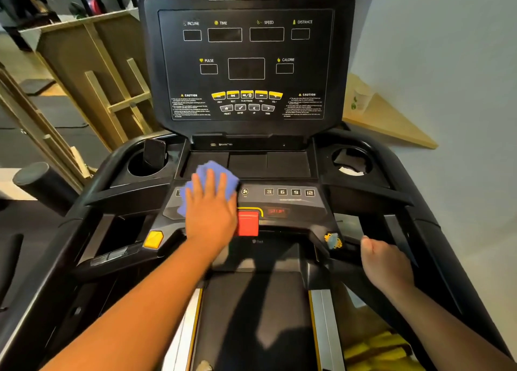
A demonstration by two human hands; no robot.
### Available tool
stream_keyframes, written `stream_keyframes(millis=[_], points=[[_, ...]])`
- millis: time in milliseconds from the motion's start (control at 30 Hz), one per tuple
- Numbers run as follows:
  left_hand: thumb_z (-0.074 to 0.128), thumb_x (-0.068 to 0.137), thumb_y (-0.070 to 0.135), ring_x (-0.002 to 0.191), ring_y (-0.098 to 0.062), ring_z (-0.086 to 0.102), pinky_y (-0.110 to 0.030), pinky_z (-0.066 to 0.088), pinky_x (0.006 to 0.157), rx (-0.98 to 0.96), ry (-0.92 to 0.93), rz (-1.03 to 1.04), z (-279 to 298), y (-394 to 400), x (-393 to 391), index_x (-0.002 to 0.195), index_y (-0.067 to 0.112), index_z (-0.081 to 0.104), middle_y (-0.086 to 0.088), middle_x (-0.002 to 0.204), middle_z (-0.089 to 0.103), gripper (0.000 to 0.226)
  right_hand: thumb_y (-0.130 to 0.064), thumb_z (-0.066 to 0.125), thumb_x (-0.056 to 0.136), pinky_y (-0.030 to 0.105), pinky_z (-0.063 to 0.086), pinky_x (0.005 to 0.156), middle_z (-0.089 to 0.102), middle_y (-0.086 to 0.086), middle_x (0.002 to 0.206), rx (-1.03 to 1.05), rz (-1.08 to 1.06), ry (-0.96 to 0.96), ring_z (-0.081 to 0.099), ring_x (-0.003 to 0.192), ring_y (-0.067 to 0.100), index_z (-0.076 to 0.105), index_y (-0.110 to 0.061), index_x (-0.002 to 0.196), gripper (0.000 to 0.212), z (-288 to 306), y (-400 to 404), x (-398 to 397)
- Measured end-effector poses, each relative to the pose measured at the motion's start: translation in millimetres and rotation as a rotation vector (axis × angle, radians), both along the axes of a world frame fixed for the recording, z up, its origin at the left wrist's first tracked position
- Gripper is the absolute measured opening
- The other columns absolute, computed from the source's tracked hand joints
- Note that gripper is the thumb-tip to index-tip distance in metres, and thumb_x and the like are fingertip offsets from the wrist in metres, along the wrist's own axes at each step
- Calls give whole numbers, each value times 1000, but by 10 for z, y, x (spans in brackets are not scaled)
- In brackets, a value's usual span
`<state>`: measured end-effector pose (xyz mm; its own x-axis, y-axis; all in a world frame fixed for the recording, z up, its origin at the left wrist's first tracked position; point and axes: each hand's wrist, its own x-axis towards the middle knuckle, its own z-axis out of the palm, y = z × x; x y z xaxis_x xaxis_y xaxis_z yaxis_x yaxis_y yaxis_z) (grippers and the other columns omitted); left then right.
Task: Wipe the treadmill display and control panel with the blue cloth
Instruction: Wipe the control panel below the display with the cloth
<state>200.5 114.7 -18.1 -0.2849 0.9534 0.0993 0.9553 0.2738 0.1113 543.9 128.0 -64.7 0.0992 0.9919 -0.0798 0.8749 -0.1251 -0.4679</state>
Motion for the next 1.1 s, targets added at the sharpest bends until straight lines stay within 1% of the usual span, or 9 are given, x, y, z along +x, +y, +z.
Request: stream_keyframes(millis=[133, 300, 433, 500, 600, 733, 833, 933, 1100], points=[[25, 109, 42, 160, -37, -4, -54, 8, 130, 4, -53, 48, 19, 116, 306, 166, 15, 2, -15, 174, -4, 67, -23, 33, 106, 28, 39, 49, 50, 4, 49, 28, 9, -33, 55, 47, 21, 54, -11, 58, 54, 19, -13, -20], [25, 108, 45, 158, -41, -12, -60, -3, 126, -97, 100, -470, -109, 82, 1110, 166, 30, 2, -5, 175, -5, 65, -20, 31, 107, 36, 50, 53, 55, 7, 52, 30, 61, -89, 59, 50, 22, 53, -12, 61, 51, 30, -16, -10], [19, 102, 50, 160, -34, 4, -54, 0, 126, -88, 264, -778, -143, -57, 825, 164, 33, 16, -1, 174, 10, 65, -29, 28, 107, 28, 39, 51, 58, 10, 51, -17, 28, -31, 59, 50, 22, 60, -9, 57, 63, 6, 19, 12], [29, 102, 46, 159, -34, 18, -55, 12, 127, -38, 256, -715, -205, -157, 489, 163, 29, 28, -3, 172, 22, 63, -30, 28, 107, 27, 38, 50, 58, 9, 51, -20, 30, -38, 59, 49, 21, 61, -9, 57, 64, -4, 29, 25], [33, 101, 40, 158, -37, 19, -61, 30, 123, 3, 148, -421, -297, -333, -42, 163, 22, 30, -8, 171, 24, 64, -29, 27, 108, 25, 35, 49, 58, 7, 52, -1, 41, -84, 58, 49, 19, 60, -11, 58, 63, 0, 22, 18], [15, 105, 46, 153, -50, 23, -64, 30, 118, -42, 28, -1, -245, -443, -544, 158, 9, 40, -20, 167, 31, 69, -26, 29, 107, 26, 35, 48, 57, 6, 51, 36, 44, -103, 58, 49, 18, 58, -13, 56, 60, 8, 3, 0], [23, 101, 44, 150, -55, 23, -70, 25, 119, 38, -78, 207, -197, -397, -419, 158, 7, 37, -21, 167, 29, 69, -26, 29, 107, 25, 34, 47, 57, 5, 50, 39, 40, -119, 57, 48, 17, 58, -14, 55, 60, 20, 4, -13], [23, 97, 45, 151, -56, 22, -75, 22, 118, 69, -89, 206, -173, -279, -25, 160, 13, 37, -19, 168, 29, 71, -26, 30, 107, 25, 36, 46, 57, 4, 50, 51, 26, -116, 57, 48, 16, 57, -14, 55, 59, 15, 8, -23], [26, 96, 48, 148, -59, 27, -80, 20, 113, -28, 4, -101, -172, -106, 886, 159, 25, 39, -11, 167, 34, 68, -27, 29, 107, 24, 40, 46, 58, 4, 51, 56, 16, -102, 58, 47, 15, 57, -15, 56, 59, 6, 4, -10]])
